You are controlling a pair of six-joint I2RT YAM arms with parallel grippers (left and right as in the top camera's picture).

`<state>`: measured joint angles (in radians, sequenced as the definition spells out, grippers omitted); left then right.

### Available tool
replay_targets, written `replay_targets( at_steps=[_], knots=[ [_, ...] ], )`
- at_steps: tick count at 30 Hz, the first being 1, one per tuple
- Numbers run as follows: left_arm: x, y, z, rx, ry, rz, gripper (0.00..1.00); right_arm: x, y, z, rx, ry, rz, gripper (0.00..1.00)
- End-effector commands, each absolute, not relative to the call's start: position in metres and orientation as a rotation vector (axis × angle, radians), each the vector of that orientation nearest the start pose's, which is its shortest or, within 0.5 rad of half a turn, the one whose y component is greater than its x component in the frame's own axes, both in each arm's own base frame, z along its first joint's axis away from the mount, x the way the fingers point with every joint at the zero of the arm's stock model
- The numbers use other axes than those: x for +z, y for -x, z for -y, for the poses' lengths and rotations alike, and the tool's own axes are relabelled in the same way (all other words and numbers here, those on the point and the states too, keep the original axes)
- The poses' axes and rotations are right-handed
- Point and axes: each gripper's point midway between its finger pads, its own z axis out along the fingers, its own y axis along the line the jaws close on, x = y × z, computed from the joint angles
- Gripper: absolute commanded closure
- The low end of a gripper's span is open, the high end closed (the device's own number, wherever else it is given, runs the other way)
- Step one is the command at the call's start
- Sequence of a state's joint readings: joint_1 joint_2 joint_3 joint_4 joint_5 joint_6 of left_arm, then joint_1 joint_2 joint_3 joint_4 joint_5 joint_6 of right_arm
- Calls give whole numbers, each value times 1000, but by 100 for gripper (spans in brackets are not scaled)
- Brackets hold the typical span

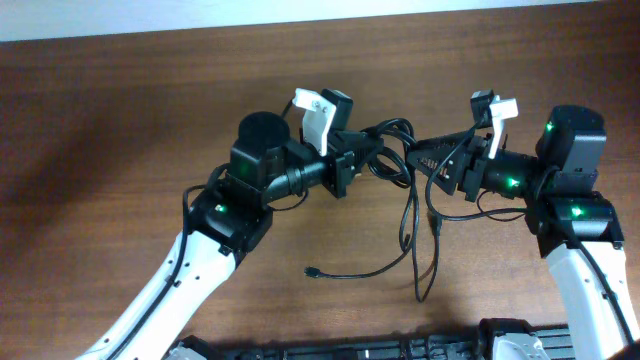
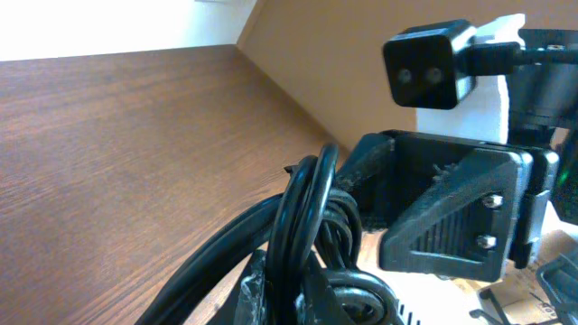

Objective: Untangle cables

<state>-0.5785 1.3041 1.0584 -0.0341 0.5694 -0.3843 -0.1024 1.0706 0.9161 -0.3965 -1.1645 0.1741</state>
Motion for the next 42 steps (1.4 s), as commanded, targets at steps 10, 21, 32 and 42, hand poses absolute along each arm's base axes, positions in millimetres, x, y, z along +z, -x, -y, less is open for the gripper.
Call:
replay_targets(
  at_steps=[10, 21, 32, 42],
  knots=[
    [268, -335, 262, -895, -143, -2110, 100, 294, -276, -137, 1239, 493, -1905, 96],
    [242, -339, 235, -771, -3, -2218, 100, 287, -282, -132, 1193, 453, -1939, 52],
    [286, -299, 293, -1020, -687, -1924, 100, 271, -289, -123, 1101, 380, -2018, 40],
    [297, -293, 304, -1072, -696, -1883, 100, 271, -289, -123, 1104, 377, -2022, 96]
  ],
)
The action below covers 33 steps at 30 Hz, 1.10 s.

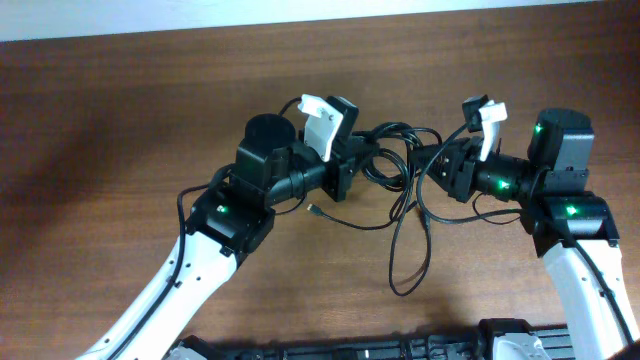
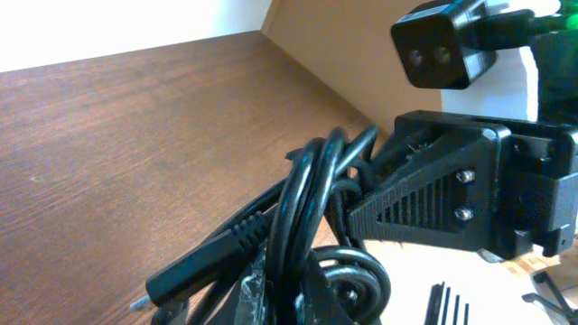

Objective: Untangle cables

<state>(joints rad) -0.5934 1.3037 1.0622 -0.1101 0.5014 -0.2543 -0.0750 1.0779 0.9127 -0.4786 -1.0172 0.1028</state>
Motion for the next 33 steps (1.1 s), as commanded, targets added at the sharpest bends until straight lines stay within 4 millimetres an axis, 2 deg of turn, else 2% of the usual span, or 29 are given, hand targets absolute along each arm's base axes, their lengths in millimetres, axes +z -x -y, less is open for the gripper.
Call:
replay_targets(
  at_steps=[1, 5, 7, 9, 10, 14, 15, 16, 20, 21, 23, 27, 30, 33],
  knots=[
    [296, -295, 303, -1065, -681, -1889, 100, 271, -289, -123, 1104, 377, -2022, 96],
    [273, -323, 275, -931, -326, -2073, 100, 270, -288, -123, 1106, 375, -2025, 96],
    [248, -337, 244, -794, -10, -2193, 100, 271, -289, -123, 1103, 378, -2021, 96],
    [239, -338, 232, -774, 113, -2236, 100, 271, -289, -123, 1104, 377, -2022, 96],
    [238, -339, 231, -777, 118, -2239, 100, 271, -289, -123, 1104, 376, -2022, 96],
    [238, -338, 233, -781, 104, -2242, 100, 271, -289, -123, 1103, 377, -2022, 96],
    [240, -336, 236, -788, 58, -2236, 100, 271, -289, -123, 1103, 376, -2022, 85],
    [245, -334, 244, -808, -51, -2211, 100, 271, -289, -123, 1103, 376, -2022, 59],
    [271, -315, 279, -933, -477, -2050, 100, 266, -294, -118, 1051, 343, -2046, 27],
    [274, -309, 284, -959, -545, -2023, 100, 266, -294, -118, 1051, 343, -2046, 26],
    [275, -304, 287, -991, -573, -2018, 100, 264, -296, -115, 1029, 328, -2056, 18],
    [275, -299, 291, -1021, -595, -2016, 100, 248, -304, -100, 911, 230, -2131, 18],
    [278, -291, 296, -1080, -637, -2004, 100, 235, -315, -80, 795, 50, -2202, 18],
    [279, -287, 298, -1106, -656, -2001, 100, 229, -316, -72, 740, 6, -2229, 18]
  ],
)
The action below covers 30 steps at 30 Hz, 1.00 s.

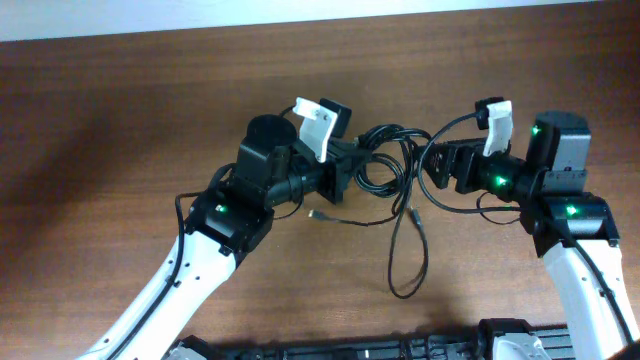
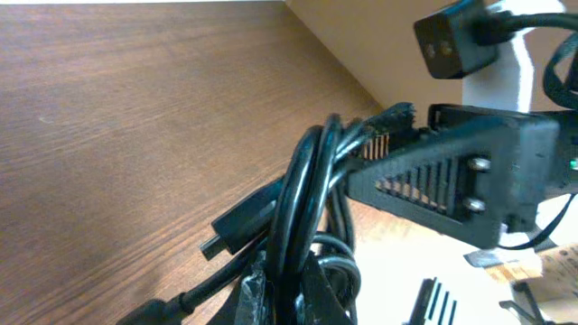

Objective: Untangle cables

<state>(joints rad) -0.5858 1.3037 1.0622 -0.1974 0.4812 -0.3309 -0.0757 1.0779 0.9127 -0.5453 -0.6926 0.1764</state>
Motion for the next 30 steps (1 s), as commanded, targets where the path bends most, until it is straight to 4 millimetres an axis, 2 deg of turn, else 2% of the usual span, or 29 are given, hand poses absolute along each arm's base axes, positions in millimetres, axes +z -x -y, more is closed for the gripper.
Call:
replay_targets(
  at_steps=[1, 5, 7, 9, 11, 12, 14, 16, 19, 26, 30],
  knots=[
    [280, -284, 300, -1124, -669, -1998, 100, 227, -316, -70, 727, -2, -2234, 18],
    [283, -270, 309, -1191, -719, -1987, 100, 225, -317, -68, 718, -35, -2244, 18],
    [286, -269, 313, -1223, -670, -2003, 100, 224, -316, -68, 720, -37, -2250, 17],
    [280, -282, 306, -1160, -563, -2046, 100, 224, -315, -68, 721, -38, -2254, 17],
    [264, -301, 289, -1036, -352, -2149, 100, 225, -312, -72, 752, -25, -2252, 17],
    [251, -310, 275, -975, -195, -2219, 100, 230, -310, -76, 778, -5, -2236, 17],
    [244, -314, 263, -973, -87, -2270, 100, 241, -304, -82, 786, 96, -2191, 17],
    [246, -311, 267, -1016, -108, -2268, 100, 249, -295, -89, 785, 212, -2151, 17],
    [258, -299, 283, -1153, -200, -2241, 100, 247, -283, -88, 707, 336, -2142, 16],
    [268, -278, 297, -1309, -313, -2234, 100, 236, -293, -66, 539, 254, -2195, 16],
    [269, -268, 308, -1326, -356, -2228, 100, 236, -293, -65, 536, 253, -2196, 16]
  ],
)
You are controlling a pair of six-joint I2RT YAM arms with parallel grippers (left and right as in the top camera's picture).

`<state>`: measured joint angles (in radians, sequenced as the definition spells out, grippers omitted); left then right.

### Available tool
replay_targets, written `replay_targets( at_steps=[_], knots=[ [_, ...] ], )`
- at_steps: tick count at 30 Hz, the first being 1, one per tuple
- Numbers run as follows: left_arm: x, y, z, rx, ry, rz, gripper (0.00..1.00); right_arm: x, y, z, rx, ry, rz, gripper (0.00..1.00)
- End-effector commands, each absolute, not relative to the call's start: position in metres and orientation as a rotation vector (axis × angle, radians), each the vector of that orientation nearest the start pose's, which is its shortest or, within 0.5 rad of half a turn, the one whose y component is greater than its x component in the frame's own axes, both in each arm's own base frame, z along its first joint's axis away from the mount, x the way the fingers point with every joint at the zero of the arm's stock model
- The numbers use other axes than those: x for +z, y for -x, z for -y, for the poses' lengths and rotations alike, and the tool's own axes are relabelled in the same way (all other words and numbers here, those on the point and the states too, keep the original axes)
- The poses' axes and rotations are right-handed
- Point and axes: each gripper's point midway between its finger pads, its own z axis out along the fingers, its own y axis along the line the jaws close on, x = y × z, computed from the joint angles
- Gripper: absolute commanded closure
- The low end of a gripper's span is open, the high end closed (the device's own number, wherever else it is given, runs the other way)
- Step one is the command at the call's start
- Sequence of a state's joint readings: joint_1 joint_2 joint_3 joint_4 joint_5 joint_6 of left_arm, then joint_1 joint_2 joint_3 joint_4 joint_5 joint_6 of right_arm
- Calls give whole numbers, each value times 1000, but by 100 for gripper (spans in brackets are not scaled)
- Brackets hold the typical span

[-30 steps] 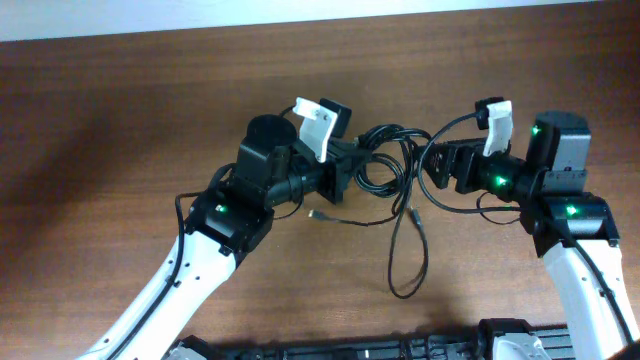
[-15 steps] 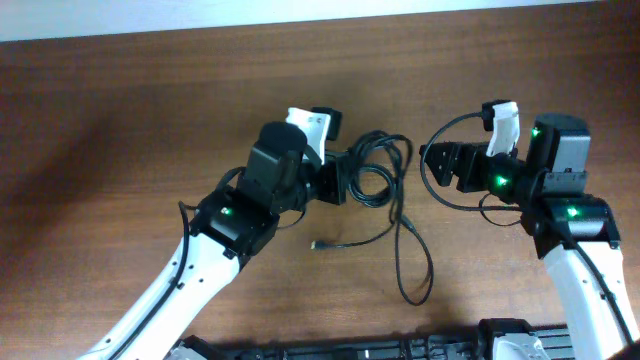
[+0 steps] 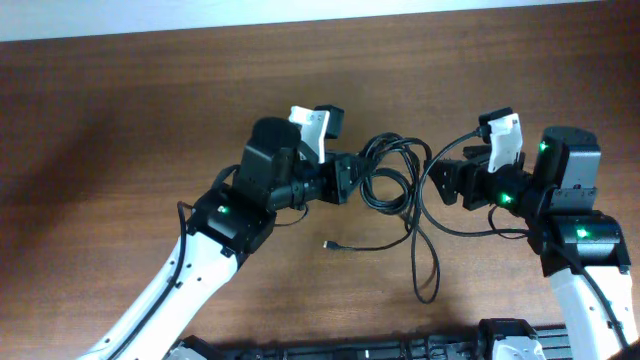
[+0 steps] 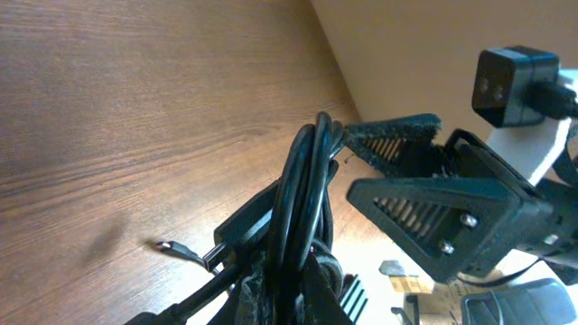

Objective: Untangle cables

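Note:
A knot of black cables (image 3: 388, 172) hangs between the two arms over the brown table (image 3: 120, 120). My left gripper (image 3: 350, 181) is shut on the knot; in the left wrist view the strands (image 4: 305, 181) rise from between its fingers (image 4: 289, 293). A long loop (image 3: 430, 270) dangles onto the table, and a small plug end (image 3: 330, 244) lies below the left gripper, also visible as the plug end (image 4: 163, 246). My right gripper (image 3: 441, 186) stands just right of the knot, its fingers apart (image 4: 350, 162), with a thin cable looping round it.
The table's far edge meets a white wall at the top of the overhead view. Dark equipment (image 3: 350, 350) lines the near edge. Bare wood lies to the left and between the arms' bases.
The right gripper has drawn back to the right and its fingers stand wider apart. The plug end lies lower on the table, and the dangling loop has shifted right. The left wrist has tilted.
At first both grippers were close together at the knot, with a plug end and a loop trailing on the table. Then the trailing cable lay drawn in nearer the knot. After that the grippers stood further apart with loops spread between them, and now further still.

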<state>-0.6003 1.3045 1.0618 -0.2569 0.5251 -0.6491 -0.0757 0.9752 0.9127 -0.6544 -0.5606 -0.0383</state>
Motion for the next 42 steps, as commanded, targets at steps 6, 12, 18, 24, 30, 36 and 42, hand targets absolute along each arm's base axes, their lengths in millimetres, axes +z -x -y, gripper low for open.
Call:
replay_targets(
  at_steps=[6, 12, 18, 24, 30, 36, 42],
  knots=[
    [280, -262, 317, -1375, -411, -2174, 100, 235, -293, -65, 526, 273, -2193, 16],
    [290, -259, 323, -1416, -451, -2125, 100, 235, -293, -66, 527, 273, -2193, 16],
    [298, -243, 339, -1453, -522, -2084, 100, 235, -293, -66, 527, 272, -2193, 16],
    [297, -229, 347, -1478, -568, -2090, 100, 231, -298, -52, 427, 227, -2211, 16],
    [298, -222, 348, -1517, -604, -2092, 100, 231, -325, -39, 363, 168, -2183, 16],
    [281, -216, 343, -1465, -644, -2157, 100, 203, -346, 2, 246, -262, -2259, 16],
    [275, -241, 327, -1373, -569, -2169, 100, 195, -338, 3, 269, -366, -2295, 16]
  ],
)
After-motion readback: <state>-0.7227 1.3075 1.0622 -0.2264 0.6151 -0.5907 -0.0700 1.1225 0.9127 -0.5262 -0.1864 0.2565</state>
